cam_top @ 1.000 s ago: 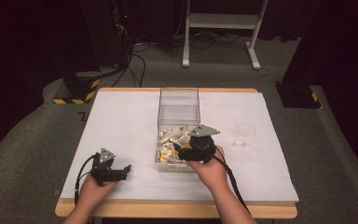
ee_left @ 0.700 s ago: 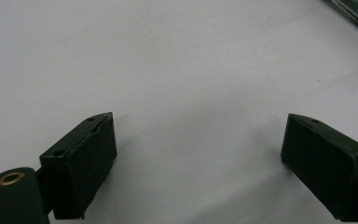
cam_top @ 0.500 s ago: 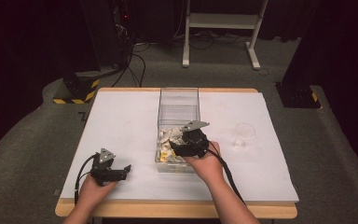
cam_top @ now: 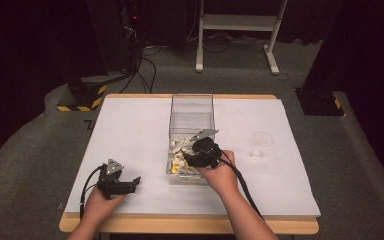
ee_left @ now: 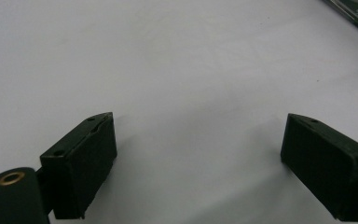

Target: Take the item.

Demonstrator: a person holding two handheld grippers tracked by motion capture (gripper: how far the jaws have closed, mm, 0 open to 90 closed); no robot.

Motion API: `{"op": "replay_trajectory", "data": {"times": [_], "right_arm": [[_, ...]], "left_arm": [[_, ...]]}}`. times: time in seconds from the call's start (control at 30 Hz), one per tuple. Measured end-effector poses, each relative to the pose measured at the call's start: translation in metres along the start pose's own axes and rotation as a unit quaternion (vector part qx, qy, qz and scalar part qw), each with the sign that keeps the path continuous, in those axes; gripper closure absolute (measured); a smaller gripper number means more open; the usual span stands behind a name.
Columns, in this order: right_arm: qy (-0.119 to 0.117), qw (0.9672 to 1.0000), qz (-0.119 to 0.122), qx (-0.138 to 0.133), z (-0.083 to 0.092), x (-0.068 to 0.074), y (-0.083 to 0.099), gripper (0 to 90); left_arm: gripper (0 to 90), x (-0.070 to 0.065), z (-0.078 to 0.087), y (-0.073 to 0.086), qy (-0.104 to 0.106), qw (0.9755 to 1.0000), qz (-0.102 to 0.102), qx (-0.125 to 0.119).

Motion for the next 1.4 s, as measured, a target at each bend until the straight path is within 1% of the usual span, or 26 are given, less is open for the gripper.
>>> {"op": "replay_trajectory", "data": {"times": [0.03, 0.07, 0.1, 0.13, 0.17, 0.23, 0.3, 0.33, 0.43, 0.47, 0.5, 0.53, 0.7, 0.73, 0.77, 0.8, 0.9, 1.1, 1.3, 1.4], "right_arm": [[-0.001, 1.0, 0.006, 0.001, -0.001, 0.0, 0.0, 50.7], [-0.001, 0.9999, 0.009, 0.011, -0.003, 0.002, 0.001, 53.7], [0.001, 0.9999, 0.011, 0.012, -0.003, 0.002, 0.001, 54.1], [0.001, 0.9999, 0.011, 0.012, -0.003, 0.002, 0.001, 54.1], [0.0, 0.9998, 0.011, 0.018, -0.004, 0.001, 0.002, 56.0], [-0.001, 0.9997, 0.01, 0.02, -0.005, 0.001, 0.002, 56.2], [-0.002, 0.9995, 0.01, 0.028, -0.007, -0.001, 0.003, 56.9], [-0.002, 0.9995, 0.008, 0.03, -0.008, -0.001, 0.004, 59.5], [-0.002, 0.9994, 0.012, 0.034, -0.009, -0.001, 0.004, 62.2], [-0.004, 0.9991, 0.017, 0.039, -0.011, 0.0, 0.005, 66.4], [-0.004, 0.9991, 0.017, 0.039, -0.011, 0.0, 0.005, 66.4], [-0.002, 0.9988, 0.026, 0.041, -0.012, 0.001, 0.006, 70.5], [-0.004, 0.9985, 0.031, 0.045, -0.012, 0.003, 0.006, 80.1], [-0.004, 0.9985, 0.031, 0.045, -0.012, 0.003, 0.006, 80.1], [-0.005, 0.9984, 0.036, 0.043, -0.012, 0.003, 0.006, 83.4], [-0.004, 0.9985, 0.033, 0.043, -0.011, 0.003, 0.006, 85.0], [-0.003, 0.9986, 0.034, 0.039, -0.01, 0.003, 0.006, 86.6], [0.001, 0.9993, 0.034, 0.018, -0.002, 0.006, 0.005, 87.5], [0.005, 0.9995, 0.027, -0.018, 0.006, 0.006, 0.009, 87.5], [0.008, 0.999, 0.022, -0.038, 0.01, 0.005, 0.012, 87.5]], "left_arm": [[11.0, 0.0, 0.0, 0.0, 0.0, 1.0, 0.0, 0.0], [10.9, 0.0, 0.0, 0.0, 0.0, 1.0, 0.0, 0.0], [11.0, 0.0, 0.0, 0.0, 0.0, 1.0, 0.0, 0.0], [11.0, 0.0, 0.0, 0.0, 0.0, 1.0, 0.0, 0.0], [11.0, 0.0, 0.0, 0.0, 0.0, 1.0, 0.0, 0.0], [11.0, 0.0, 0.0, 0.0, 0.0, 1.0, 0.0, 0.0], [11.0, 0.0, 0.0, 0.0, 0.0, 1.0, 0.0, 0.0], [11.0, 0.0, 0.0, 0.0, 0.0, 1.0, 0.0, 0.0], [11.0, 0.0, 0.0, 0.0, 0.0, 1.0, 0.0, 0.0], [11.0, 0.0, 0.0, 0.0, 0.0, 1.0, 0.0, 0.0], [11.0, 0.0, 0.0, 0.0, 0.0, 1.0, 0.0, 0.0], [11.1, 0.0, 0.0, 0.0, 0.0, 1.0, -0.001, 0.0], [11.1, 0.0, 0.0, 0.0, 0.0, 1.0, -0.001, 0.0], [11.1, 0.0, 0.0, 0.0, 0.0, 1.0, -0.001, 0.0], [11.1, 0.0, 0.0, 0.0, 0.0, 1.0, -0.001, 0.0], [11.1, 0.0, 0.0, 0.0, 0.0, 1.0, -0.001, 0.0], [11.1, 0.0, 0.0, 0.0, 0.0, 1.0, -0.001, 0.0], [11.3, 0.0, 0.0, 0.0, 0.0, 1.0, -0.001, 0.0], [11.4, 0.0, 0.0, 0.0, 0.0, 1.0, 0.001, -0.002], [11.4, 0.0, 0.0, 0.0, 0.001, 1.0, 0.0, -0.002]]}}
Point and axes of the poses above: each handheld gripper's, and its own axes: z roughly backward along the jaws, y roughly out of its underside, x roughly to its left, the point moved 4 cm from there along -z, roughly forward along the jaws, and after that the axes turned 6 degrees about z, right-handed, at the moved point
